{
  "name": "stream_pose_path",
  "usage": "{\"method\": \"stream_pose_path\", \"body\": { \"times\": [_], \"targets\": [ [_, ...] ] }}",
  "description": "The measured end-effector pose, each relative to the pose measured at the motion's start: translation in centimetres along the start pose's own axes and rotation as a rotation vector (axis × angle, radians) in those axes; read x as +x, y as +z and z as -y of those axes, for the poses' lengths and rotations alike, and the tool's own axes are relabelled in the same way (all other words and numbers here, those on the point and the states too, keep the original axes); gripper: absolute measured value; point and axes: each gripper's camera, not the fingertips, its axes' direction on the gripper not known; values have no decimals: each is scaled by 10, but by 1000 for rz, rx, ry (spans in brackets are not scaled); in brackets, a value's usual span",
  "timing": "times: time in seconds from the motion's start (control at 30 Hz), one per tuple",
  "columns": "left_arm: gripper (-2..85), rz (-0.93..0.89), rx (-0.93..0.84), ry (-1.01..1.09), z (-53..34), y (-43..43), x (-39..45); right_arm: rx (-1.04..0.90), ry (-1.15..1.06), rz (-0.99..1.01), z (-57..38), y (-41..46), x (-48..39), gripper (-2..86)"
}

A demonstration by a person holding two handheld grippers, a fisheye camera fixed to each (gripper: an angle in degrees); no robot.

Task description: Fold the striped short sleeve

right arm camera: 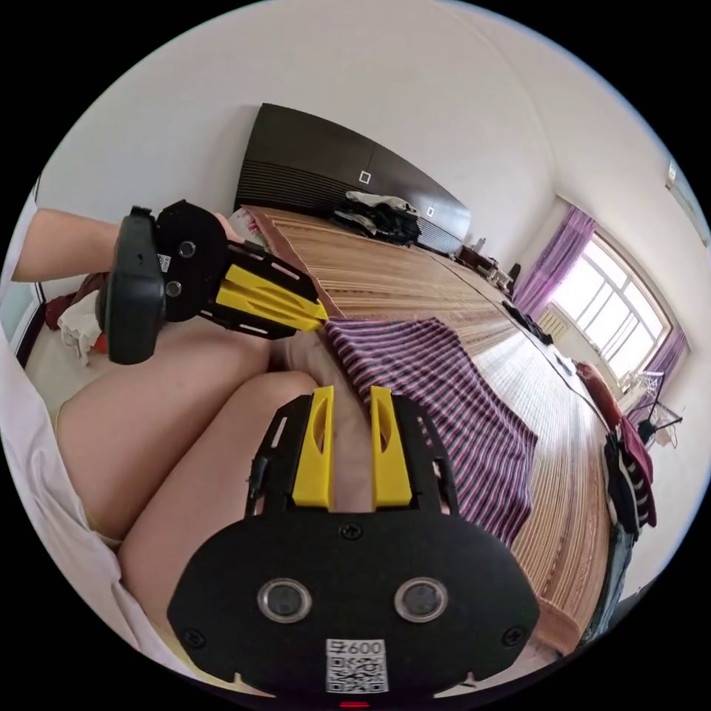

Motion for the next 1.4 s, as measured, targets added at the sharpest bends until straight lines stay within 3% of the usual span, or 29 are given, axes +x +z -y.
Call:
{"method": "stream_pose_path", "body": {
  "times": [0.17,0.33,0.5,0.6,0.7,0.8,0.9,1.07,1.4],
  "targets": [
    [28,-13,2,-30,6,-17,-23,-23,-130,-191,18,48,-42,49],
    [36,-93,-1,-50,2,-21,-37,-73,-126,-183,29,49,-31,-1],
    [92,58,23,88,7,-22,-2,-100,-165,-167,39,39,-26,-8],
    [108,61,9,122,23,-11,11,-104,-189,-174,48,31,-27,-8],
    [71,154,25,181,32,-5,17,-106,-255,-199,52,22,-38,-8],
    [42,268,109,197,22,-20,18,-94,-332,-346,48,12,-54,-7],
    [36,323,87,213,10,-29,18,-336,-363,-449,21,41,-59,-6],
    [33,262,70,139,-10,-54,11,-462,-476,-645,-47,17,-66,-7],
    [28,185,3,143,12,-87,14,-457,-540,-626,-17,8,-81,-7]
  ]
}}
